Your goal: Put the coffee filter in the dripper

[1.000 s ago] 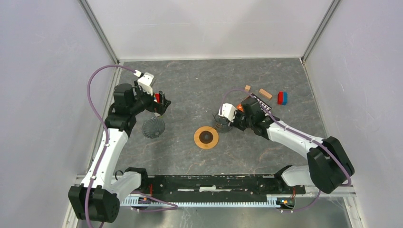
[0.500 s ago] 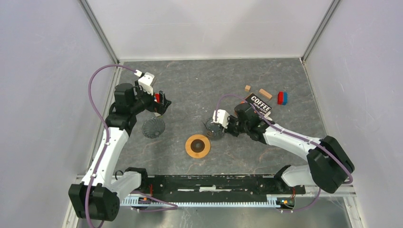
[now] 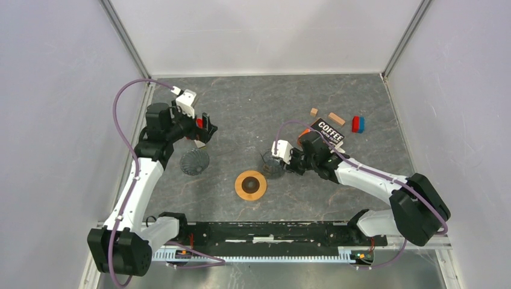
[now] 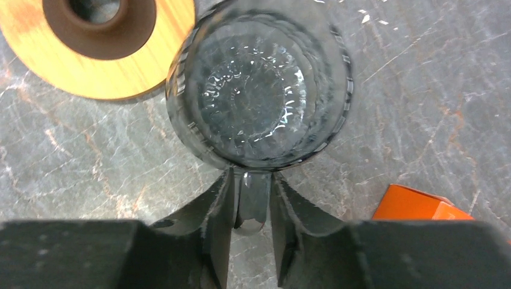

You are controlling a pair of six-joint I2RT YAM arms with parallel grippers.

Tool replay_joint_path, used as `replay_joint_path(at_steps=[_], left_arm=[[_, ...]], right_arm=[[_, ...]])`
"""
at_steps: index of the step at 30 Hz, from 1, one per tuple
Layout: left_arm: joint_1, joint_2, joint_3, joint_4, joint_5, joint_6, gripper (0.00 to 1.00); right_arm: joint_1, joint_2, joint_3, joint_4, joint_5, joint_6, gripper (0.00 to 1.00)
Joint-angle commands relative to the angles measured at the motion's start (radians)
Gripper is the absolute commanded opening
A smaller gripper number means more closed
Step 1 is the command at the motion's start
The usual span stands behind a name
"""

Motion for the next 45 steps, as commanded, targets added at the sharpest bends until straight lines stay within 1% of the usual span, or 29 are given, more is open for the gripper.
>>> replay_joint_path(at_steps=[1,2,4,5,6,7,9,10,12,14,15,16,17,19,20,23,26,29,33,35,37,39,43,45], left_arm=[[0.0,0.003,0.049,0.017,0.013,0.007,1.0],[0.001,0.002,0.049,0.017,0.012,0.011,1.0],[0.0,-0.002,0.047,0.019,0.013,0.021,1.0],[0.0,-0.007,0.046,0.013,0.02,0.029,1.0],[0.0,-0.01,0.049,-0.008,0.046,0.053,1.0],[0.0,-0.013,0.058,-0.044,0.089,0.086,1.0],[-0.006,-0.012,0.088,-0.181,0.232,0.214,1.0],[-0.021,-0.007,0.105,-0.263,0.268,0.269,1.0],[-0.077,0.002,0.12,-0.376,0.268,0.36,1.0],[-0.167,0.014,0.114,-0.437,0.224,0.425,1.0],[-0.23,0.02,0.098,-0.446,0.18,0.439,0.98],[-0.286,0.031,0.083,-0.438,0.119,0.444,0.94],[-0.353,0.048,0.063,-0.401,0.046,0.417,0.88],[-0.42,0.098,0.039,-0.338,-0.032,0.351,0.77],[-0.435,0.134,0.038,-0.326,-0.038,0.315,0.71],[-0.49,0.239,0.048,-0.326,-0.076,0.252,0.63],[-0.556,0.311,0.043,-0.316,-0.121,0.236,0.61],[-0.606,0.367,0.04,-0.288,-0.149,0.204,0.56],[-0.648,0.447,0.06,-0.289,-0.148,0.161,0.52],[-0.671,0.473,0.063,-0.28,-0.183,0.158,0.5],[-0.695,0.496,0.06,-0.258,-0.227,0.154,0.46],[-0.714,0.519,0.062,-0.247,-0.244,0.151,0.44],[-0.742,0.559,0.082,-0.245,-0.294,0.151,0.43],[-0.751,0.572,0.087,-0.245,-0.297,0.15,0.41]], right_arm=[[-0.008,-0.024,-0.004,-0.077,-0.047,-0.008,0.38],[-0.012,-0.028,0.001,-0.084,-0.045,-0.008,0.4],[-0.023,-0.037,0.017,-0.101,-0.043,-0.012,0.54],[-0.031,-0.046,0.024,-0.113,-0.042,-0.015,0.63],[-0.039,-0.054,0.032,-0.126,-0.045,-0.02,0.69],[-0.048,-0.069,0.037,-0.137,-0.047,-0.025,0.73],[-0.061,-0.1,0.044,-0.162,-0.047,-0.044,0.78],[-0.068,-0.118,0.048,-0.18,-0.05,-0.06,0.78],[-0.08,-0.15,0.053,-0.208,-0.048,-0.078,0.78],[-0.095,-0.188,0.051,-0.222,-0.039,-0.091,0.78],[-0.103,-0.207,0.05,-0.222,-0.027,-0.095,0.78],[-0.113,-0.221,0.047,-0.223,-0.016,-0.095,0.77],[-0.123,-0.235,0.043,-0.222,-0.007,-0.095,0.77],[-0.141,-0.252,0.035,-0.219,0.014,-0.092,0.76],[-0.154,-0.259,0.03,-0.22,0.02,-0.092,0.76],[-0.19,-0.279,0.008,-0.217,0.029,-0.099,0.75],[-0.23,-0.294,-0.022,-0.204,0.026,-0.1,0.75],[-0.259,-0.311,-0.058,-0.174,0.012,-0.087,0.74],[-0.278,-0.312,-0.09,-0.152,-0.001,-0.07,0.73],[-0.284,-0.309,-0.097,-0.15,-0.008,-0.07,0.73],[-0.29,-0.309,-0.097,-0.15,-0.009,-0.071,0.73],[-0.294,-0.309,-0.098,-0.148,-0.013,-0.07,0.73],[-0.299,-0.302,-0.103,-0.146,-0.019,-0.071,0.73],[-0.302,-0.3,-0.103,-0.147,-0.025,-0.071,0.73]])
